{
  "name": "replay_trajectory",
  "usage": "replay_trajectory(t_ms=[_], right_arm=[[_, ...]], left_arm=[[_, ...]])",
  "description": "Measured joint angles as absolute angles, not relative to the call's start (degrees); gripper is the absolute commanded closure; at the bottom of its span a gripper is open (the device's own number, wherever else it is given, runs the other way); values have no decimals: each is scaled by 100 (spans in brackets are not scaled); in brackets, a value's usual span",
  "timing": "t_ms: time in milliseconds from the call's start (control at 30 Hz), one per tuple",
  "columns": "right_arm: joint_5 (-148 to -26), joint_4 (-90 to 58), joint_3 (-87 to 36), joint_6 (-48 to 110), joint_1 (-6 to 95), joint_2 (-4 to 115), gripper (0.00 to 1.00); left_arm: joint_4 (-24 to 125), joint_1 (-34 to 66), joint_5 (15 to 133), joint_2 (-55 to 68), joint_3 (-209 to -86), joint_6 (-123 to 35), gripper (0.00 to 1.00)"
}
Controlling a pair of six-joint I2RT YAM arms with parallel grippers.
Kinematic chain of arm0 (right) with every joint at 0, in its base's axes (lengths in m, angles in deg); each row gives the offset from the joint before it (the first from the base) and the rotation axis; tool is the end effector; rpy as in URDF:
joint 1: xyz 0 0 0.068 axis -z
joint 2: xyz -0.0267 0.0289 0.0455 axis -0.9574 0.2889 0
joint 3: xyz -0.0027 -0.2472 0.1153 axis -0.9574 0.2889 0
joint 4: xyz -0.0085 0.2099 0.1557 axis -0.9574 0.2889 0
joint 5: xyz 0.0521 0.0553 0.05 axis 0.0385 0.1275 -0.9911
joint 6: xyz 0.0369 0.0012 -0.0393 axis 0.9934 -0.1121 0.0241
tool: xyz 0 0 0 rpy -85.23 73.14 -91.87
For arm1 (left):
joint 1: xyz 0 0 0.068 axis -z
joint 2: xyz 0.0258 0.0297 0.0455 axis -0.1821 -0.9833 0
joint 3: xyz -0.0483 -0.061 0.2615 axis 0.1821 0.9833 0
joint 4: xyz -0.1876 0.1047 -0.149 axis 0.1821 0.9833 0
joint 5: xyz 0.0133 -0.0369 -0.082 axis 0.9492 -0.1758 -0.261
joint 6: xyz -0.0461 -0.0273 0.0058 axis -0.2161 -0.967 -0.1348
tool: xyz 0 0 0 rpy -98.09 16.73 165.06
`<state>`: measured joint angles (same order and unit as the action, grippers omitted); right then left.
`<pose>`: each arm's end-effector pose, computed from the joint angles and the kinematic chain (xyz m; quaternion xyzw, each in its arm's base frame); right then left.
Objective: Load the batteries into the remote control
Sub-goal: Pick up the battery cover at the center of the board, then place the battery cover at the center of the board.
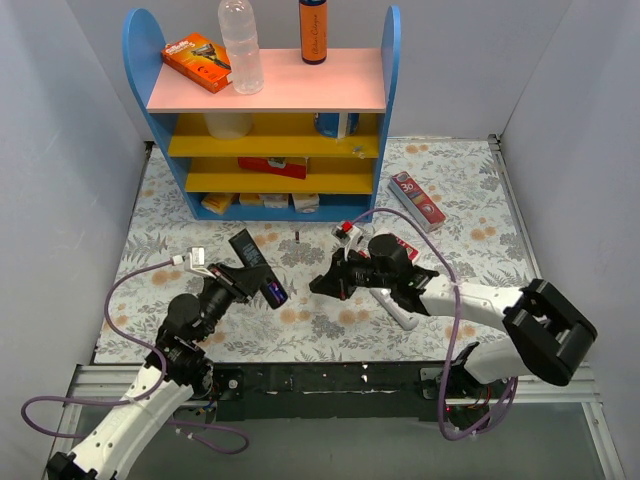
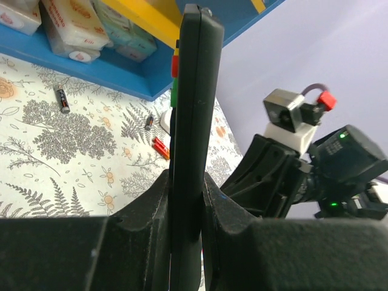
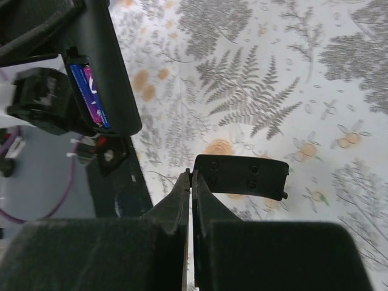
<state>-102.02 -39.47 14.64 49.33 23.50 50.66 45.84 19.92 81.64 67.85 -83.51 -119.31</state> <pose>0.1737 0.2258 0.2216 -0.2816 0.7516 0.4744 0.3616 0.1065 -0.0628 0.2124 -0.3330 0.6210 -0.6079 0.3660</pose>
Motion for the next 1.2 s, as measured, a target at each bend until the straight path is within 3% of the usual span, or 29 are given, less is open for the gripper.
replay_trajectory(t_ms=[333,633,1067,1200], right_arm=[[-11316,-8100,1807,7188,2409,6806,99],[-11469,-8856,1809,8329,2492,8237,99],[-11375,-9156,2838,8793,3123,8672,54],[-11382,-9090,2963,8408,3261,8174,52]], left_arm=[[5162,1992,8437,7285,-8941,-11566,100],[5627,1992,8660,7465,-9205,-11251,100],[5754,1992,8712,7482,-9205,-11205,100],[5769,1992,8714,7482,-9205,-11205,100]])
